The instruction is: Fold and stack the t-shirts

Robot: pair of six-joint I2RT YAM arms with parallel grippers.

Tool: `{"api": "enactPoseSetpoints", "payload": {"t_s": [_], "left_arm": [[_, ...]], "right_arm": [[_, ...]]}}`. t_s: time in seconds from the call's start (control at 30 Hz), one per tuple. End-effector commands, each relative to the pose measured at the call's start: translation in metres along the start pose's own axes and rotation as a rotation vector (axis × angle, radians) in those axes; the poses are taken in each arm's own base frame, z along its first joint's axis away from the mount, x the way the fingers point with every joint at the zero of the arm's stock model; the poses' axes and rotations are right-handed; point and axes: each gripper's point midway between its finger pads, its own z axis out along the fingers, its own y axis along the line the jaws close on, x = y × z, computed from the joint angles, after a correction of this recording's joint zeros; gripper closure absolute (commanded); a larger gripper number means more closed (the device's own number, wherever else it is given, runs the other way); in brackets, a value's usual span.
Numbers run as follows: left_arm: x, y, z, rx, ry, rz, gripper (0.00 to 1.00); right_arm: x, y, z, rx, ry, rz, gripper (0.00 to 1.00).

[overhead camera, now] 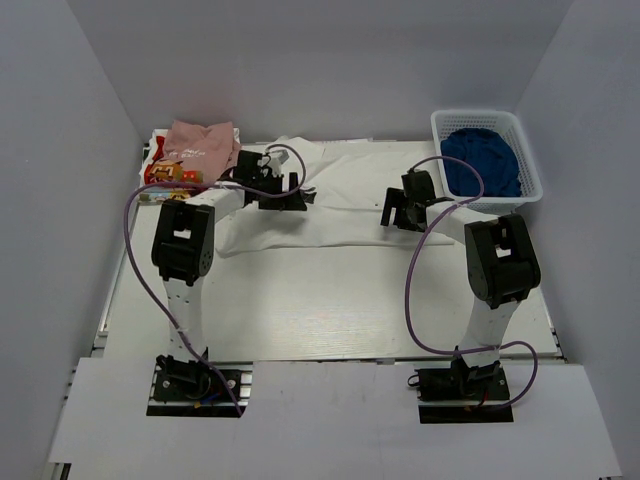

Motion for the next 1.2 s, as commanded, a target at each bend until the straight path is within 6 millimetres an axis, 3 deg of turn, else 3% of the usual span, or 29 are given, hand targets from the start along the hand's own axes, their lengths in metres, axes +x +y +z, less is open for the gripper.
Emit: {"api": "enactPoseSetpoints", "payload": {"t_s": [0.0, 0.07, 0.13, 0.17, 0.23, 0.27, 0.33, 0.37, 0.47, 0.53, 0.6, 0.67, 0.73, 0.77, 0.8, 0.83, 0.87, 0.9, 0.93, 1.0, 1.03, 1.1, 1.17], "left_arm": [[-0.041, -0.007, -0.006, -0.002, -0.073, 0.073, 0.0], [-0.057, 0.0, -0.004, -0.017, -0.103, 0.09, 0.0], [-0.06, 0.01, 0.005, -0.046, -0.106, 0.088, 0.0], [-0.076, 0.011, 0.005, -0.056, -0.136, 0.113, 0.0], [-0.085, 0.035, 0.011, -0.146, -0.158, 0.104, 0.0], [-0.105, 0.038, 0.009, -0.177, -0.194, 0.116, 0.0], [-0.113, 0.056, 0.01, -0.24, -0.193, 0.098, 0.0], [-0.125, 0.057, 0.015, -0.237, -0.212, 0.097, 0.0], [-0.136, 0.049, 0.011, -0.185, -0.207, 0.096, 0.0], [-0.157, 0.032, -0.012, -0.175, -0.27, 0.116, 0.0], [-0.173, 0.028, -0.032, -0.216, -0.361, 0.118, 0.0], [-0.199, 0.004, -0.074, -0.227, -0.474, 0.149, 0.0], [-0.197, -0.006, -0.094, -0.233, -0.493, 0.155, 0.0], [-0.207, -0.021, -0.121, -0.24, -0.541, 0.156, 0.0], [-0.204, -0.023, -0.13, -0.257, -0.549, 0.153, 0.0], [-0.18, -0.016, -0.125, -0.268, -0.502, 0.101, 0.0], [-0.178, -0.027, -0.142, -0.259, -0.528, 0.096, 0.0], [-0.165, -0.026, -0.142, -0.259, -0.515, 0.078, 0.0], [-0.13, -0.013, -0.13, -0.278, -0.454, 0.02, 0.0], [-0.105, -0.005, -0.127, -0.298, -0.429, -0.023, 0.0], [-0.075, 0.002, -0.119, -0.308, -0.375, -0.065, 0.0], [-0.053, 0.012, -0.112, -0.331, -0.341, -0.092, 0.0], [-0.032, 0.023, -0.098, -0.344, -0.285, -0.113, 0.0]], "right_arm": [[-0.011, -0.004, -0.007, 0.011, -0.041, -0.014, 0.1], [-0.01, -0.004, -0.007, 0.013, -0.037, -0.016, 0.1], [-0.011, -0.004, -0.007, 0.014, -0.042, -0.019, 0.1], [-0.012, -0.003, -0.007, 0.014, -0.042, -0.021, 0.1], [-0.013, -0.005, -0.008, 0.019, -0.045, -0.022, 0.1], [-0.015, -0.005, -0.009, 0.017, -0.051, -0.021, 0.1], [-0.015, -0.005, -0.011, 0.021, -0.046, -0.026, 0.1], [-0.017, -0.005, -0.012, 0.023, -0.052, -0.024, 0.1], [-0.025, -0.001, -0.02, 0.008, -0.072, -0.027, 0.1], [-0.035, 0.001, -0.03, -0.002, -0.104, -0.023, 0.1], [-0.038, -0.003, -0.036, 0.01, -0.125, -0.037, 0.1], [-0.043, -0.008, -0.044, 0.03, -0.136, -0.031, 0.1], [-0.046, -0.008, -0.052, 0.037, -0.153, -0.036, 0.1], [-0.05, -0.008, -0.059, 0.034, -0.168, -0.029, 0.1], [-0.044, -0.009, -0.06, 0.034, -0.158, -0.022, 0.1], [-0.045, -0.012, -0.062, 0.043, -0.164, -0.011, 0.1], [-0.045, -0.013, -0.066, 0.055, -0.171, 0.003, 0.1], [-0.038, -0.018, -0.063, 0.07, -0.151, 0.013, 0.1], [-0.036, -0.02, -0.063, 0.079, -0.143, 0.011, 0.1], [-0.033, -0.024, -0.06, 0.1, -0.127, 0.014, 0.1], [-0.03, -0.029, -0.057, 0.122, -0.116, 0.016, 0.1], [-0.024, -0.034, -0.044, 0.143, -0.087, 0.018, 0.1], [-0.031, -0.032, -0.038, 0.118, -0.084, 0.002, 0.1]]}}
